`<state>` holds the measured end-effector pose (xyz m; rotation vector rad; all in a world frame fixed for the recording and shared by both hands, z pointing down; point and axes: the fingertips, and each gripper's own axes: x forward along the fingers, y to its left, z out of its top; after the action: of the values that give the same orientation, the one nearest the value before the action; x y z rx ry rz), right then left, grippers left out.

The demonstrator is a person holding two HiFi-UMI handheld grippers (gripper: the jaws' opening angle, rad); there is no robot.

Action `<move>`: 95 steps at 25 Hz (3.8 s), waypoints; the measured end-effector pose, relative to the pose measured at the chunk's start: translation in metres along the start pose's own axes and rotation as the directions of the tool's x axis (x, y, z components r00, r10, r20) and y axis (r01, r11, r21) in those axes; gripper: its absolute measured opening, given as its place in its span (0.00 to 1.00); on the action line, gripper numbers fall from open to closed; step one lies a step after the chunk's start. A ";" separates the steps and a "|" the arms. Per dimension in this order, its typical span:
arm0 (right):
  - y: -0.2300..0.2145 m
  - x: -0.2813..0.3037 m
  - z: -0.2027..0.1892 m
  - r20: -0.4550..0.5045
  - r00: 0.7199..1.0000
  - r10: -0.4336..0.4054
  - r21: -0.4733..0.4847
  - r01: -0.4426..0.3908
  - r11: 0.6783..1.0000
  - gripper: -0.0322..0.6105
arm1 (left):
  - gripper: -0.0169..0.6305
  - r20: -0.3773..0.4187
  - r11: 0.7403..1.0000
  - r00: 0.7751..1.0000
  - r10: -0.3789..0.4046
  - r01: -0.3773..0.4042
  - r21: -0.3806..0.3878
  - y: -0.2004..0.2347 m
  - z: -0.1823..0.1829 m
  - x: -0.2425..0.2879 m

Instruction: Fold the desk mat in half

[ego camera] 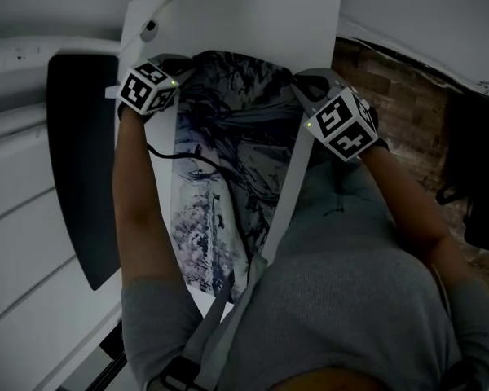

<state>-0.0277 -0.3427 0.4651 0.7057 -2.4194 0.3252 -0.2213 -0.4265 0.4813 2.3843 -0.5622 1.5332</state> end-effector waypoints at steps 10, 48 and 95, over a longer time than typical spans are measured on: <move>0.041 -0.019 0.007 0.067 0.985 0.161 -0.192 -0.146 0.970 0.09 | 0.09 -0.091 0.985 0.988 0.125 -0.113 0.133 -0.019 -0.026 -0.022; 0.206 -0.027 -0.057 -0.056 0.988 0.141 -0.276 -0.151 0.949 0.09 | 0.08 -0.114 0.943 0.959 0.258 -0.224 0.247 -0.120 -0.137 -0.050; 0.406 -0.067 -0.100 -0.086 0.976 0.198 -0.305 -0.215 0.928 0.09 | 0.08 -0.071 0.925 0.941 0.331 -0.309 0.223 -0.273 -0.272 -0.116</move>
<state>-0.1603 0.0595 0.4780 0.2974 -2.4207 0.0365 -0.3633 -0.0500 0.4874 2.4319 -0.8400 1.9339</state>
